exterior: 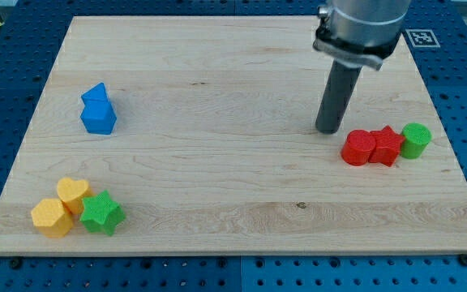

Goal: Move the red circle bottom left of the red star

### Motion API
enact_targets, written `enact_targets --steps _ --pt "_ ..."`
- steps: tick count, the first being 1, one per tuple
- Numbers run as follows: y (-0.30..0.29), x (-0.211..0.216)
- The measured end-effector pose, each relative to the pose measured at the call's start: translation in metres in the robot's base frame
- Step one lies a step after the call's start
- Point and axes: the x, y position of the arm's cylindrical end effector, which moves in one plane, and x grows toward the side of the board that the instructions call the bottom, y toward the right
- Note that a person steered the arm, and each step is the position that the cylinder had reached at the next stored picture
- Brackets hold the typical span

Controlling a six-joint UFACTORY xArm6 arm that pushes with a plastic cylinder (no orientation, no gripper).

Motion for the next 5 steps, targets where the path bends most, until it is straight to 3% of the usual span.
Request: enact_targets --steps 1,5 --pt "0.033 -0.005" --pt "0.014 0.043"
